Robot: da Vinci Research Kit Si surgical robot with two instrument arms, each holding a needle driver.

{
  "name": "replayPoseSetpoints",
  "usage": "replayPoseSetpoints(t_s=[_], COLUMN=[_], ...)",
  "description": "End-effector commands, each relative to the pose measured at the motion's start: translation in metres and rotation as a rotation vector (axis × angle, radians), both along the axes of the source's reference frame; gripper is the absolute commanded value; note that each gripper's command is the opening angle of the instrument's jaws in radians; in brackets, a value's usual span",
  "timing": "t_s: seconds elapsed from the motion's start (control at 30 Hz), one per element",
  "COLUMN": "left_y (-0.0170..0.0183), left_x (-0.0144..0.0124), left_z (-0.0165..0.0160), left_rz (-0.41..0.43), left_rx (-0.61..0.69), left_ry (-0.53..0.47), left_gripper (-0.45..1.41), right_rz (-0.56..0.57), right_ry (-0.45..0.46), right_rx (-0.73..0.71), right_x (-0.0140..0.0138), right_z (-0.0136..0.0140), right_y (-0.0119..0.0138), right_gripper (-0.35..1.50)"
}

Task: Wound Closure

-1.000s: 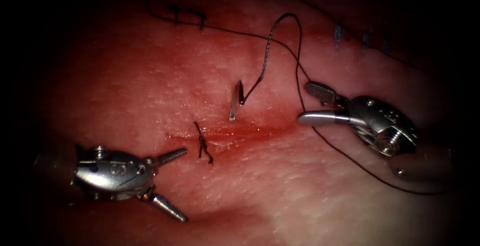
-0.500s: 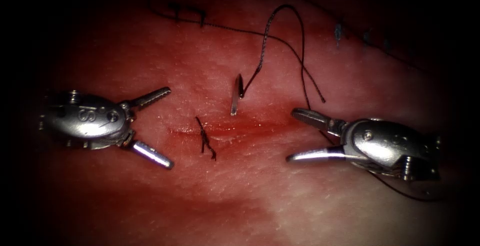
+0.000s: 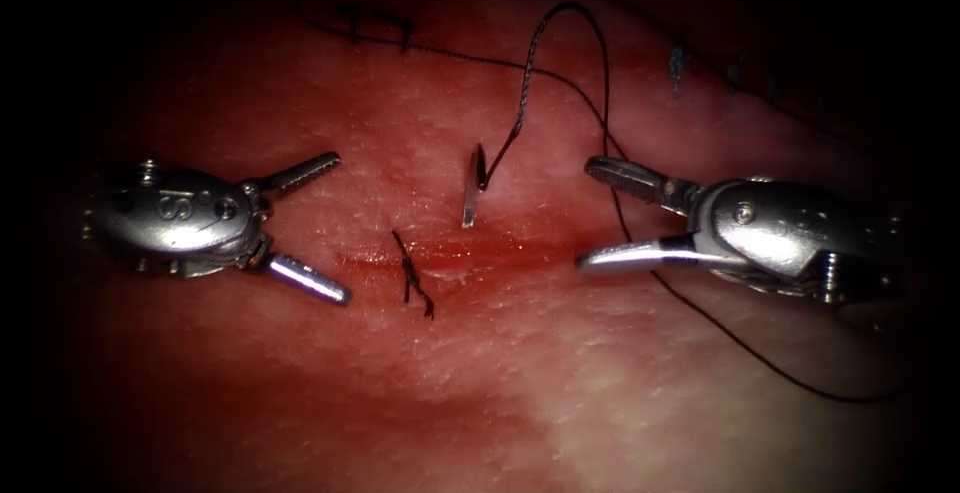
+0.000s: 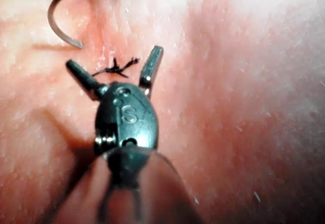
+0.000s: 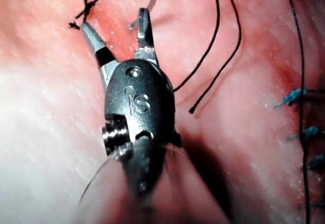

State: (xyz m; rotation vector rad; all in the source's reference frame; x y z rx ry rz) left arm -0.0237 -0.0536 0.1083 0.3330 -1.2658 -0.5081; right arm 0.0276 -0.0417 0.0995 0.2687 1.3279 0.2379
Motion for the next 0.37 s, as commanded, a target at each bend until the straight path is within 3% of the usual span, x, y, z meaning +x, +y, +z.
replayPoseSetpoints(t_s=[0.03,0.17,0.37], left_y=[-0.0010,-0.0011,-0.0013], left_x=[-0.0006,-0.0006,-0.0005], left_z=[0.0006,0.0005,0.0004], left_rz=[0.000,-0.001,0.002], left_rx=[0.003,0.002,0.003], left_ry=[0.001,-0.002,-0.004], left_gripper=[0.81,0.81,0.83], right_rz=[-0.003,0.000,-0.002], right_ry=[-0.003,-0.008,-0.007], right_rx=[0.001,0.003,0.001], right_x=[0.0007,0.0007,0.0009], right_z=[0.0010,0.0016,0.0013], right_y=[-0.0003,0.0007,0.0000], right_gripper=[1.13,1.13,1.13])
